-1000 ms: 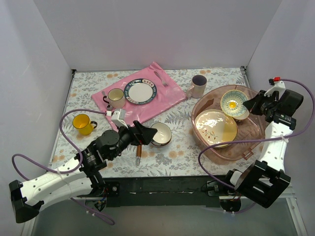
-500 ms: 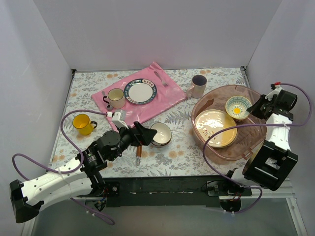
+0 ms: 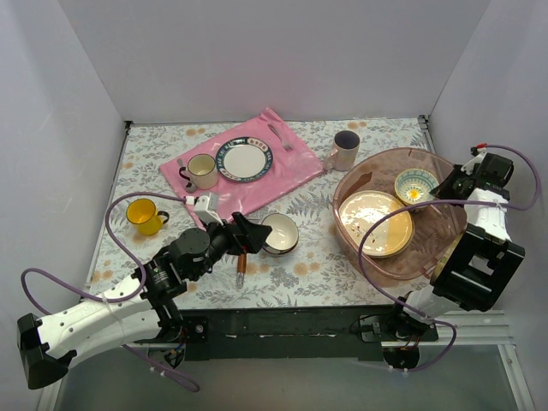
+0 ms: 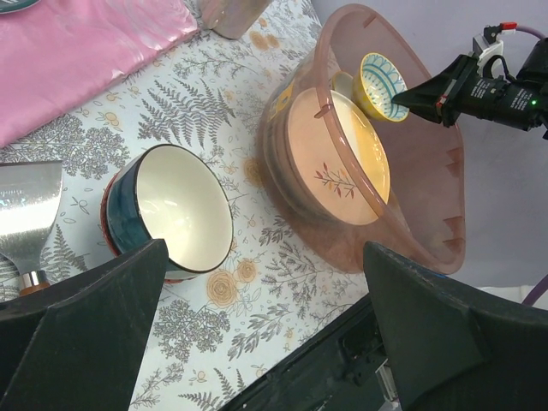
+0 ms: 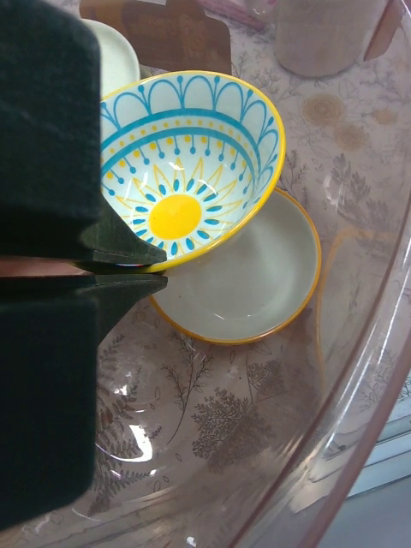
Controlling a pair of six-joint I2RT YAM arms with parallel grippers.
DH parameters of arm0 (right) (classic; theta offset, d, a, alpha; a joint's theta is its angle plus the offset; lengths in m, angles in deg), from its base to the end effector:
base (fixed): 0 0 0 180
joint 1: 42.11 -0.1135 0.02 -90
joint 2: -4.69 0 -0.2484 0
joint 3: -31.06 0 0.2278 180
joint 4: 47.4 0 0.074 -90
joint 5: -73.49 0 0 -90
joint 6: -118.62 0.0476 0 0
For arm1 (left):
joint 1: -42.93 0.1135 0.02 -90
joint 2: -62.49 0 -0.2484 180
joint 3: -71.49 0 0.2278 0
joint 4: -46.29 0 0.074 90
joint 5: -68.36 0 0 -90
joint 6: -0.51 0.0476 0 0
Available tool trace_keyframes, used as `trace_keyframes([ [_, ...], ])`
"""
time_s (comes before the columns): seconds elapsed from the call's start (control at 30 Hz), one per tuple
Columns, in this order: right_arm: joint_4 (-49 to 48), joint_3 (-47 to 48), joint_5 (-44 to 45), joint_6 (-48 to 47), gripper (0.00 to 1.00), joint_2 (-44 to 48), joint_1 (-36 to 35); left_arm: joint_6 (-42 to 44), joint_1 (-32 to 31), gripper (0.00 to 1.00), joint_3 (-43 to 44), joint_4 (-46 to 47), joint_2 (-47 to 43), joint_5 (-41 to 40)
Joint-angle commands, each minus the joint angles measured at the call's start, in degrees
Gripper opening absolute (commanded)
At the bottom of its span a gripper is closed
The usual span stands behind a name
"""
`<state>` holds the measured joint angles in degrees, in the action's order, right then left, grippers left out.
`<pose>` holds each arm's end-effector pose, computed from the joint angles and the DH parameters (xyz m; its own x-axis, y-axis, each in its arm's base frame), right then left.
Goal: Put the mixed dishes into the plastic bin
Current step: Place the bowl in the plastic bin.
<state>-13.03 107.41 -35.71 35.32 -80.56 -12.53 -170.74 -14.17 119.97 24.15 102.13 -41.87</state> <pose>0.2783 -0.1400 0.2443 -0.5619 0.4457 -0.6969 0.3257 0.8936 0.3088 0.1058 -0.1332 0.2797 -0.6170 -0.7536 -0.2267 -0.0315 0.3114 -0.9498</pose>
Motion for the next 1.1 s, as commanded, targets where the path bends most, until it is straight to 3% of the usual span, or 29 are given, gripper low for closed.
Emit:
trace_keyframes([
  [0.0, -3.71, 3.52, 0.65, 1.03, 0.01, -0.61, -0.66, 0.39, 0.41, 0.98, -0.34, 0.28, -0.7, -1.13],
  [0.73, -5.82, 3.7, 5.4, 0.33, 0.19, -5.8, -2.51, 0.48, 0.67, 0.98, 0.01, -0.25, -1.4, -1.39],
  [0.83, -5.82, 3.7, 5.58, -0.02, 0.23, -6.24, -2.51, 0.48, 0.59, 0.98, 0.19, -0.25, -1.4, -1.39],
  [0.97, -5.91, 3.61, 5.67, -0.2, 0.39, -6.59, -2.51, 0.39, 0.59, 0.98, 0.27, -0.42, -1.4, -1.39],
  [1.07, -5.91, 3.61, 5.32, -0.46, 0.42, -6.68, -2.51, 0.39, 0.59, 0.98, 0.19, -0.33, -1.41, -1.39],
])
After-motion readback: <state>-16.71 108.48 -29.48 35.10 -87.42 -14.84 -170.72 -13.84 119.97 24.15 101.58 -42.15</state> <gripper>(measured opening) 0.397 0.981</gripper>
